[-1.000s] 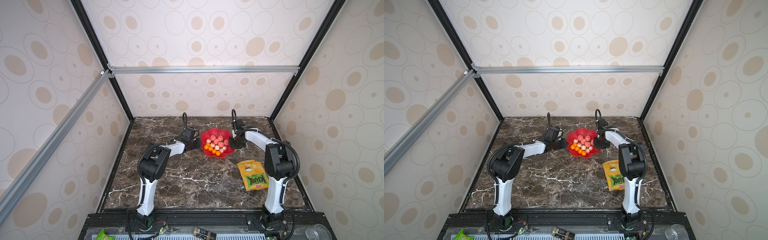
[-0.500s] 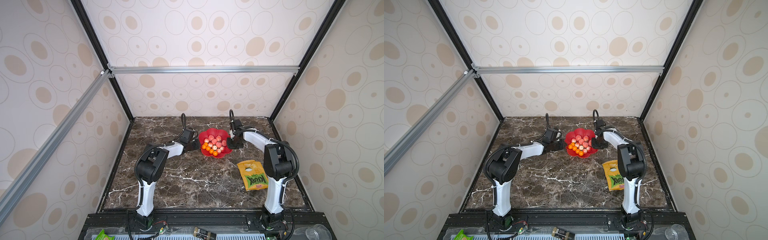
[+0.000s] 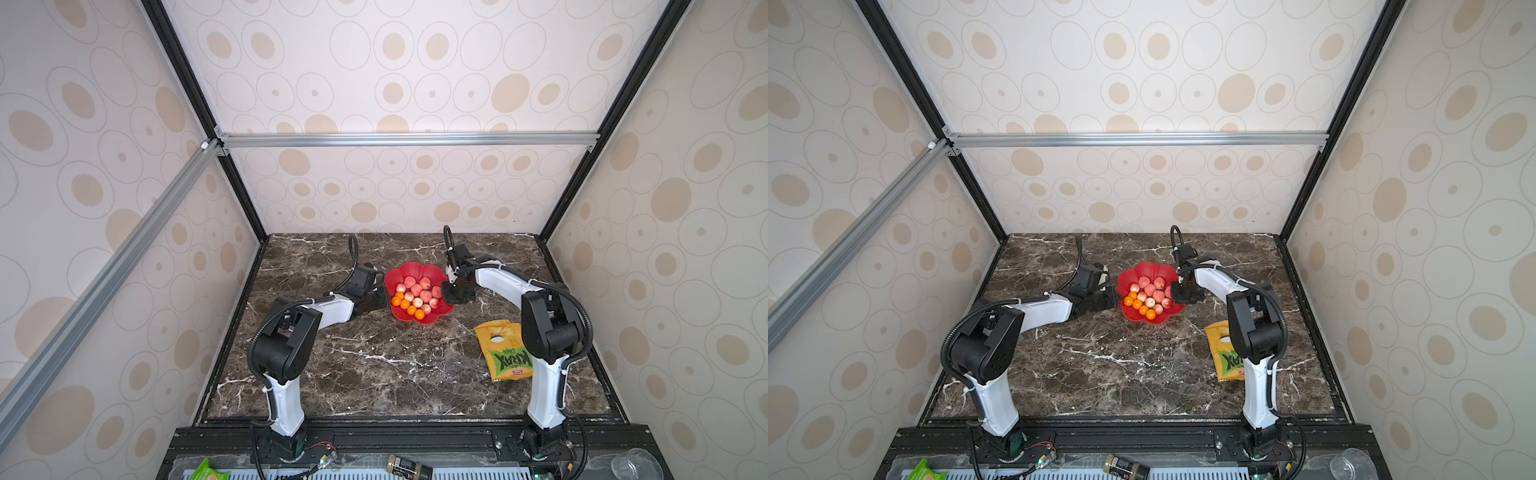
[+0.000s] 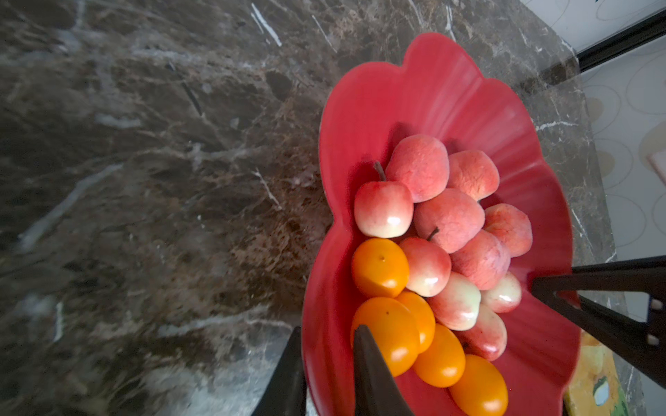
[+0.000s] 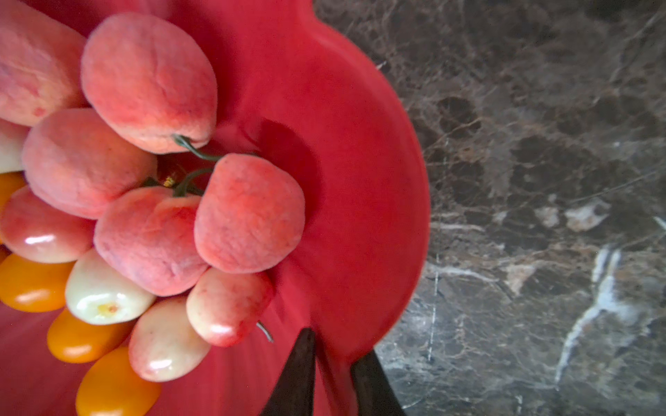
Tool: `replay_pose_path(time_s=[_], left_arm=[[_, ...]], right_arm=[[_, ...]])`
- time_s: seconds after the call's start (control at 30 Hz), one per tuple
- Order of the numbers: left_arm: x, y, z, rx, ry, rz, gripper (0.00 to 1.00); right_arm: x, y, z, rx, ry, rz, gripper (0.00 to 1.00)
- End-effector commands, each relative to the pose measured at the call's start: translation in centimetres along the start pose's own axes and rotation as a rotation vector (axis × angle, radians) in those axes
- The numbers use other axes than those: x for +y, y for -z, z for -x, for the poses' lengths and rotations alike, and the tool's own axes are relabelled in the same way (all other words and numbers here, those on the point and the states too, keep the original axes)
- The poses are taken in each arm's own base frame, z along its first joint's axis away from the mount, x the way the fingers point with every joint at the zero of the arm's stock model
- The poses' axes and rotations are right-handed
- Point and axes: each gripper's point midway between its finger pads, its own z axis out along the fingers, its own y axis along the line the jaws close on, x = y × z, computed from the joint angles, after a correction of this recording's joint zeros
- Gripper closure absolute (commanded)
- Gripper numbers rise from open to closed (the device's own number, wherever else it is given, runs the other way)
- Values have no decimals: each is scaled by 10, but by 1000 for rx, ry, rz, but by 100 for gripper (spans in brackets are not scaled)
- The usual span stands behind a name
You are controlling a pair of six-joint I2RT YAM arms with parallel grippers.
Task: Arrange fruit in a fruit bowl
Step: Move the fruit bowl to the center of the table.
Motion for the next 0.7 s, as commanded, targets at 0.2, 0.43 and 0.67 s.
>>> replay_pose_path(time_s=[0.2, 0.43, 0.67], left_arm=[[3, 41, -4, -74, -5, 4, 76], [14, 61, -20, -77, 0, 29, 76], [24, 71, -36, -72, 15, 34, 76]], right_arm=[[36, 9, -21, 15, 50, 54, 81], [57, 17, -36, 21, 87, 81, 81], [67, 25, -50, 22, 101, 91, 81]])
